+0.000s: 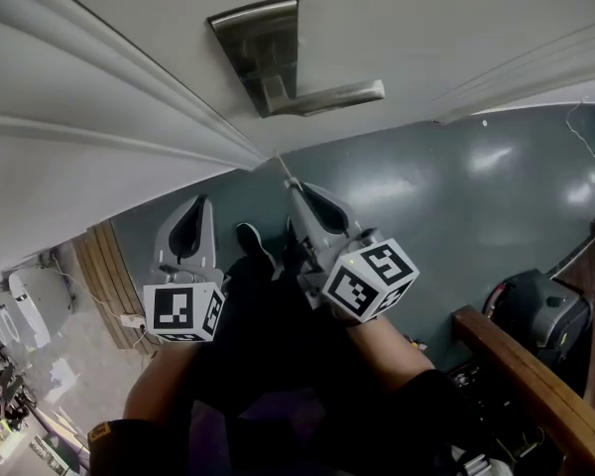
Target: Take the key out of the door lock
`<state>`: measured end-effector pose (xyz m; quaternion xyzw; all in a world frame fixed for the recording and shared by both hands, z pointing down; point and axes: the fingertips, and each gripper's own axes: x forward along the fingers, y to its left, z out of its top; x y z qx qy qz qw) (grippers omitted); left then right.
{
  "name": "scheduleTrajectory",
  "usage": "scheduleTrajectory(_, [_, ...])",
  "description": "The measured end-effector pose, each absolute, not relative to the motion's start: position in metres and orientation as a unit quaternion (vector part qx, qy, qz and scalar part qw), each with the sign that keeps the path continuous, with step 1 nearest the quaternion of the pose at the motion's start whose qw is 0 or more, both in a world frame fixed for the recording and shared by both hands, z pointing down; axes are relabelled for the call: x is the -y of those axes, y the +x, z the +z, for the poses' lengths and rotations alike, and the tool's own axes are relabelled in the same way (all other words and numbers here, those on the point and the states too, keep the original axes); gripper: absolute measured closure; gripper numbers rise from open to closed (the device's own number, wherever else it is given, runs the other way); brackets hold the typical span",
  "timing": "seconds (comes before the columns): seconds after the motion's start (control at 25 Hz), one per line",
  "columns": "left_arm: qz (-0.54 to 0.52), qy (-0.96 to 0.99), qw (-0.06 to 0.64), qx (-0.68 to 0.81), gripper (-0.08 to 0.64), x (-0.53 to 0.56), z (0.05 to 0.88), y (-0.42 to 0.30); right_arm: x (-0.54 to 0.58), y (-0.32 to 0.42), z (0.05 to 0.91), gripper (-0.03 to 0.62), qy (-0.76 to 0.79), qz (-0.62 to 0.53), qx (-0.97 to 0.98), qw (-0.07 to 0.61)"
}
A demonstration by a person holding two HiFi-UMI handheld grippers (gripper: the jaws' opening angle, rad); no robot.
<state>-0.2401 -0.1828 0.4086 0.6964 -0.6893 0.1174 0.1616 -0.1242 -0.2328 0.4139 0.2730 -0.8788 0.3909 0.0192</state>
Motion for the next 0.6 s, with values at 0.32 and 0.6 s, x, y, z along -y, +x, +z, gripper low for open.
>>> scheduleTrajectory(0.32, [0.119, 0.720, 0.131, 0.671, 0.543, 0.165, 0.391, -0.241, 0.208, -0.133, 0.397, 0.577, 0.282, 0.337, 0.898, 0.028])
scheduleTrajectory(0.6, [0.102, 0.740, 0.113, 0.656, 0.543, 0.102, 0.394, -0.279, 0.147, -0.167, 0.398, 0.577, 0.316, 0.306, 0.897, 0.045])
